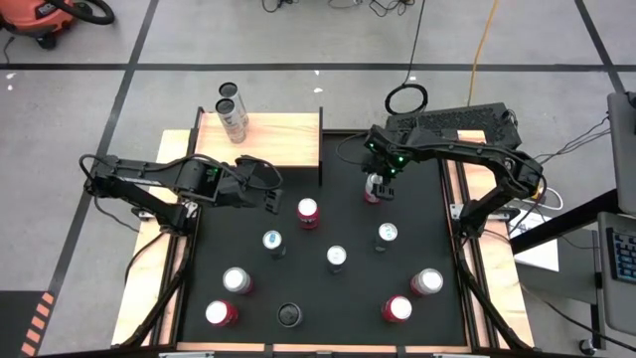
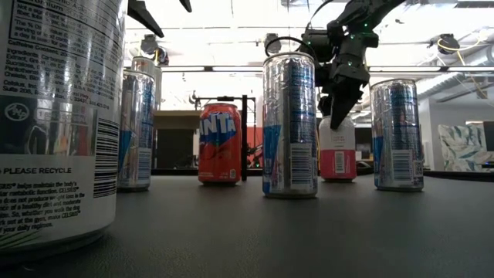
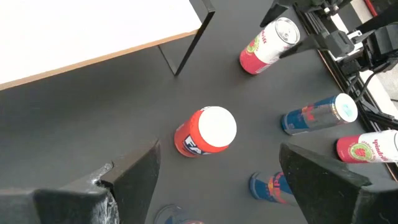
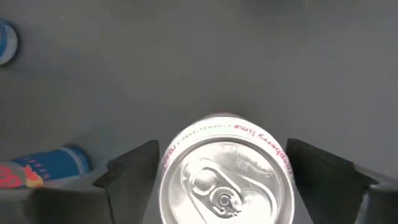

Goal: Place canned beverage on shelf
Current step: Put the top pink soda can on the shelf

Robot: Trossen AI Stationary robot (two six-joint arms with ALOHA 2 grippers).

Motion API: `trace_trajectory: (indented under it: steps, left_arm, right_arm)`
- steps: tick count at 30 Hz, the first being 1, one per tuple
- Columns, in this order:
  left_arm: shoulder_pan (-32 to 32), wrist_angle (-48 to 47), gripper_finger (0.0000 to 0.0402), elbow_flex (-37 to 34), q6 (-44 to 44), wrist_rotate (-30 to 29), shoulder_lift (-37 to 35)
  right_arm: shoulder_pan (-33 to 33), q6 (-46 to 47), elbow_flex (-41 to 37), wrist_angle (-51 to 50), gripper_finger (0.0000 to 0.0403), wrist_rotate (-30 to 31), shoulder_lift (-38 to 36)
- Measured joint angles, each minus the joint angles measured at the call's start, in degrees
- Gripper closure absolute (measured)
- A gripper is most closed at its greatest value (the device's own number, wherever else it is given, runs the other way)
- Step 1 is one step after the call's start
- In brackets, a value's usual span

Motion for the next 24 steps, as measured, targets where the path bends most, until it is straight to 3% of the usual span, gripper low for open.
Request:
trace_trajectory:
  steps: [11, 24]
  left_arm:
    - [0.0, -0.04, 0.007, 0.0, 0.04, 0.0, 0.0]
    - [0.0, -0.09, 0.007, 0.0, 0.51, -0.07, 0.0]
  right_arm:
    - [0.0, 0.82, 0.0, -2.59, 0.0063, 0.59, 1.06]
    - [0.18, 2.58, -0.02, -2.39, 0.0069, 1.73, 4.42]
